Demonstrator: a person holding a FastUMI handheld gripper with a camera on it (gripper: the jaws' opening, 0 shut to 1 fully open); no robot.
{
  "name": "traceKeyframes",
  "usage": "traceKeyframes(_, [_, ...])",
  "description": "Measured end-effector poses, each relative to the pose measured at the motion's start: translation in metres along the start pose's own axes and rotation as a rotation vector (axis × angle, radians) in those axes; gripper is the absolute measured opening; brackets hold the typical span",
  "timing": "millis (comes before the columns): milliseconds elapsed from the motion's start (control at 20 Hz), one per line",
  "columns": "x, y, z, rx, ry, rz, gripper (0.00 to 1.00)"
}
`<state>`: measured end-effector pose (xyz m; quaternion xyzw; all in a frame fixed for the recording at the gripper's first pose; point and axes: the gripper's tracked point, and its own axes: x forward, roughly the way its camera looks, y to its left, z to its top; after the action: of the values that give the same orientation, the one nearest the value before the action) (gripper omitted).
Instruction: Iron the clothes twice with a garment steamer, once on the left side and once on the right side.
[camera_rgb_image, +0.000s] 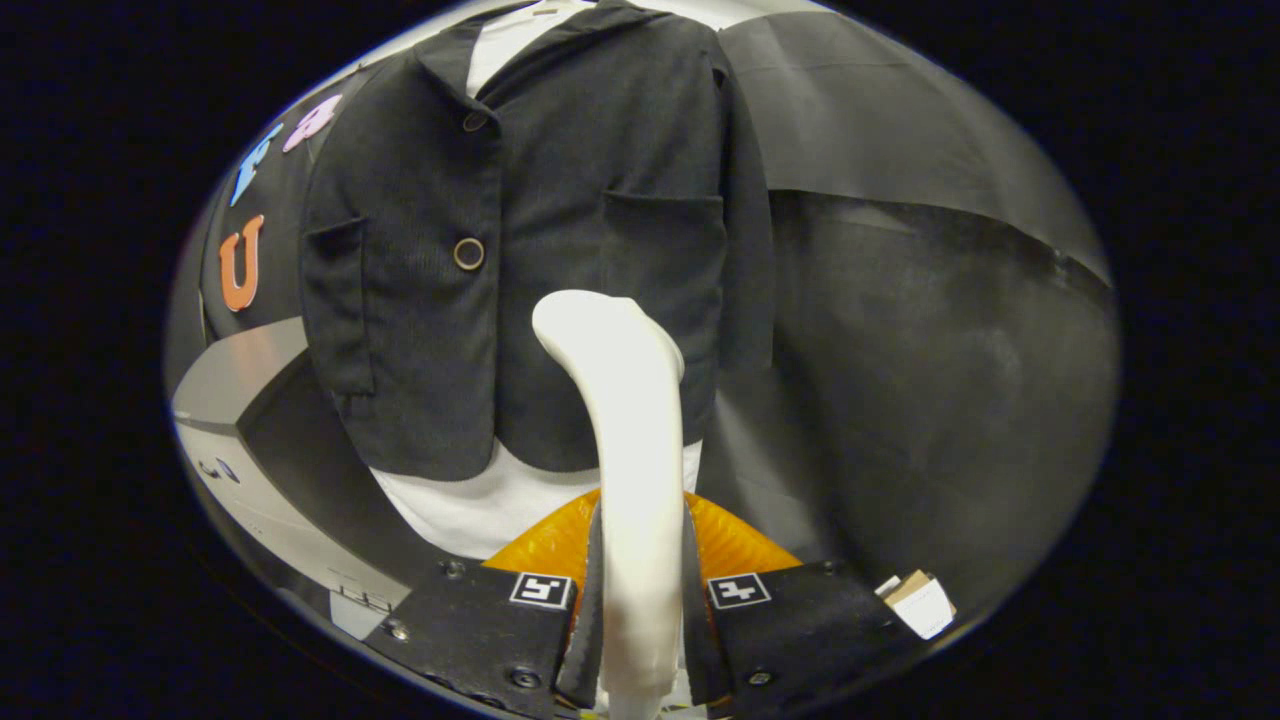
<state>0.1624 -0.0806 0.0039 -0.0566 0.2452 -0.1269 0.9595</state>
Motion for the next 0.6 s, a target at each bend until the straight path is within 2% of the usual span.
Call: traceKeyframes(600, [0.012,0.021,-0.067,-0.043,0.149,-0.012,0.36])
